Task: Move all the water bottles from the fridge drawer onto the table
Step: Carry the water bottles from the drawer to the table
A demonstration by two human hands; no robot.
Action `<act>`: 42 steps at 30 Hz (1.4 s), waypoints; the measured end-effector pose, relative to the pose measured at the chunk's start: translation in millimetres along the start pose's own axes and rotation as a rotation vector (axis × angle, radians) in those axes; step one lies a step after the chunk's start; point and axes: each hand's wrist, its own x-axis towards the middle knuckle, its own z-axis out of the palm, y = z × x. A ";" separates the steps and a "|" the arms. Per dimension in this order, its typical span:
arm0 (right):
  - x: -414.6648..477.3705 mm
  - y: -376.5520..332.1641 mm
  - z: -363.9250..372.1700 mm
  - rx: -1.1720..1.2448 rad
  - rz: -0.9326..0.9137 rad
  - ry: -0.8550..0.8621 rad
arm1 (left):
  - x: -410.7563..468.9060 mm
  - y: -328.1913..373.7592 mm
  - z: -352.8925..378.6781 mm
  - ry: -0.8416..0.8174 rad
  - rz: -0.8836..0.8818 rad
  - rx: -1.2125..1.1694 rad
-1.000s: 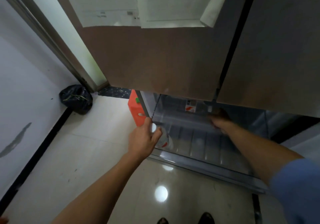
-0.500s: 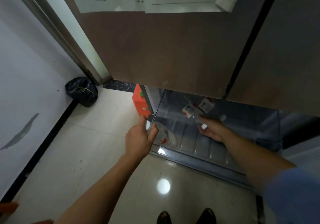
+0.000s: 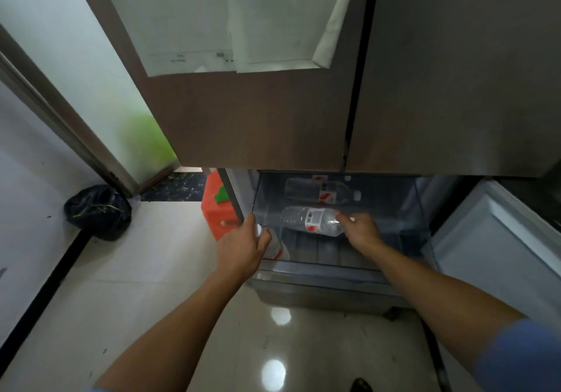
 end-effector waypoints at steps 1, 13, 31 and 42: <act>-9.1 -4.9 -7.6 -0.068 -0.029 0.037 | -1.1 2.1 -2.9 -0.005 0.025 0.001; -140.3 -97.6 -101.4 -0.570 -0.482 0.446 | -15.4 43.9 -93.4 0.243 0.190 -0.057; -314.3 -103.4 59.2 -0.714 -1.148 -0.075 | -322.8 -64.2 -160.6 0.365 -0.349 0.158; -555.7 -119.0 253.6 -0.721 -1.544 -0.405 | -621.3 -195.0 -233.4 0.462 -0.851 0.273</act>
